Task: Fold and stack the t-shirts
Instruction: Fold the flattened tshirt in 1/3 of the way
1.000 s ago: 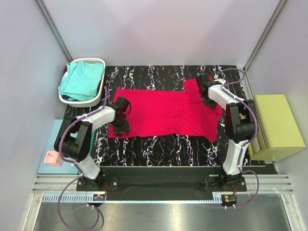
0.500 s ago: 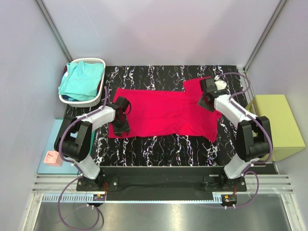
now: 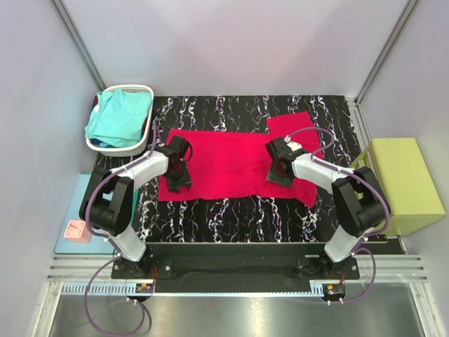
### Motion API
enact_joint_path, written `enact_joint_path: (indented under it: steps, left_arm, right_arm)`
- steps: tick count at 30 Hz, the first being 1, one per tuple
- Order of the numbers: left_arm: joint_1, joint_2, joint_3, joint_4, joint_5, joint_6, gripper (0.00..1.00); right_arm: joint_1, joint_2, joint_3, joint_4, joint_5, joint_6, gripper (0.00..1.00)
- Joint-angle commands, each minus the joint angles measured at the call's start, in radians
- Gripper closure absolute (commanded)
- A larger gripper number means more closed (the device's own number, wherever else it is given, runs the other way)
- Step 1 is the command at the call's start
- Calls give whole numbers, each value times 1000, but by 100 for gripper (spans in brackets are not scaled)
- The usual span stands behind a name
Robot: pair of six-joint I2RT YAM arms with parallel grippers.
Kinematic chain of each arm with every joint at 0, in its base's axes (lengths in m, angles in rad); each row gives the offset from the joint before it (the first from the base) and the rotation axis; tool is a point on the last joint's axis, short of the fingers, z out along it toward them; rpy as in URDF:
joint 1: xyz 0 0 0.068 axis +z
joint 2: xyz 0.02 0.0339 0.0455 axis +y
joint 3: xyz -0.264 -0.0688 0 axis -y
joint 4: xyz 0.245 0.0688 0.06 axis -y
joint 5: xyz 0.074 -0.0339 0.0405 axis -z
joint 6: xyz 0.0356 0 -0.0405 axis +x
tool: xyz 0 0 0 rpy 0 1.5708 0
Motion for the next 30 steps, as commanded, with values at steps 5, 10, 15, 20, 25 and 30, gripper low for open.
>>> enact_joint_path:
  steps: [5,10,15,20,25,30]
  left_arm:
    - [1,23,30,5,-18,-12,57]
    - [1,58,1,7,-12,-19,57]
    - [1,57,-45,8,7,-36,58]
    - [-1,18,-91,7,13,-39,58]
    - [-1,-22,-135,1,20,-44,58]
    - [-1,-62,-171,-7,14,-44,58]
  right_arm:
    - [-4,28,-17,-66,41,29,49]
    - [-4,16,-56,-94,46,37,49]
    - [-3,-22,-108,-126,30,55,50]
    - [-4,-64,-145,-156,24,72,50]
    - [-3,-107,-181,-182,18,86,50]
    - [-4,-114,-192,-194,20,87,50]
